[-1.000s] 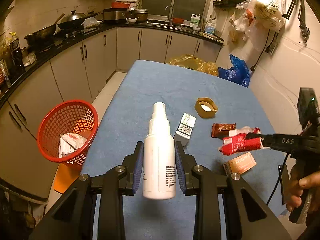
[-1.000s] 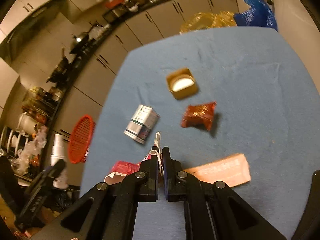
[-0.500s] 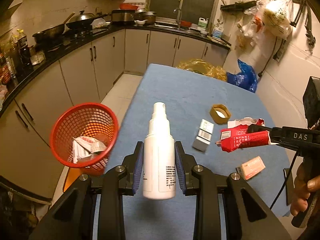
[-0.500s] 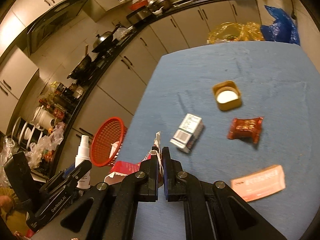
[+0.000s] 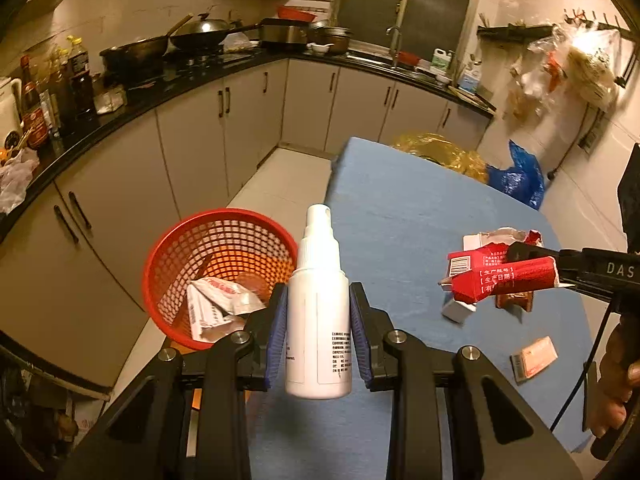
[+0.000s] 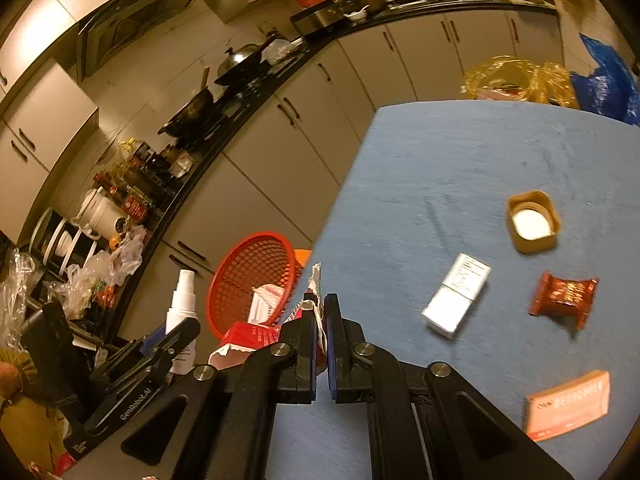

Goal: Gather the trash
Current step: 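Carry the spray bottle and red wrapper over the red wastebasket with both grippers, then open the left gripper dropping the spray bottle while the right drops the red wrapper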

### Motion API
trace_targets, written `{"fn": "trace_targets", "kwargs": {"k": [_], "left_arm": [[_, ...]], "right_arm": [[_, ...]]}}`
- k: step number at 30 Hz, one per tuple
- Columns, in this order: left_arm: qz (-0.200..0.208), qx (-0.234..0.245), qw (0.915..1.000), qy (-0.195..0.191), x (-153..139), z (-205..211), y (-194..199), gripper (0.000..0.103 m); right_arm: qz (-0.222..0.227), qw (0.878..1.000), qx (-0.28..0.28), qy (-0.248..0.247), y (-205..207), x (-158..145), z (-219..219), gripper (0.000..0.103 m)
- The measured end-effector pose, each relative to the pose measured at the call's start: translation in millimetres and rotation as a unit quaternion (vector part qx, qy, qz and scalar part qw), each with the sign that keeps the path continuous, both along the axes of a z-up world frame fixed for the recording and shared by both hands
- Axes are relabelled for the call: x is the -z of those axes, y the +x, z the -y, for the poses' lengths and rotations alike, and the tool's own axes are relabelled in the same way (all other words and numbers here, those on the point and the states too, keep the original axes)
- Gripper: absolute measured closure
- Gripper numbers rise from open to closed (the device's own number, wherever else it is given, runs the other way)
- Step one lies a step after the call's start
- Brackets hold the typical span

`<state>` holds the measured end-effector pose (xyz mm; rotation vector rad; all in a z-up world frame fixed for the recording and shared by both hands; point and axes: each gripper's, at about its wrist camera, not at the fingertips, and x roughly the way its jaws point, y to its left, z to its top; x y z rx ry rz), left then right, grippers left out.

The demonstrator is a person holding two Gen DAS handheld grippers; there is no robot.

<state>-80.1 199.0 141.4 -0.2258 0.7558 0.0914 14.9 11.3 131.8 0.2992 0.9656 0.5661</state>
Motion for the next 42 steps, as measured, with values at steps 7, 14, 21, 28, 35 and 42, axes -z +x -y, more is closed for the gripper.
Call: {"fn": "trace_targets", "kwargs": {"k": [7, 14, 21, 28, 35, 42], "left_arm": [[-0.007, -0.006, 0.9999, -0.005, 6.1, -19.4, 4.2, 0.074], [-0.021, -0.011, 0.9997, -0.008, 15.6, -44.5, 9.4, 0.074], [-0.042, -0.026, 0.9987, -0.015, 35.0, -81.3, 17.9, 0.074], [-0.061, -0.018, 0.9978, -0.018, 53.3, -105.7, 30.3, 0.074], [-0.076, -0.005, 0.9967, -0.026, 65.3, -120.4, 43.1, 0.074], [-0.070, -0.003, 0.9970, -0.034, 65.2, -134.1, 48.0, 0.056]], "right_arm": [[0.003, 1.000, -0.016, -0.001, 9.1, -4.0, -32.0, 0.099], [0.002, 1.000, -0.019, 0.002, 20.3, -4.5, -60.7, 0.099], [-0.003, 1.000, -0.023, -0.002, 35.2, 5.3, -95.4, 0.099], [-0.027, 0.999, -0.019, -0.014, 55.6, 29.2, -129.2, 0.099], [-0.041, 0.999, -0.011, -0.026, 72.5, 47.6, -155.4, 0.098], [-0.039, 0.999, -0.003, -0.022, 80.1, 49.0, -164.0, 0.068]]}}
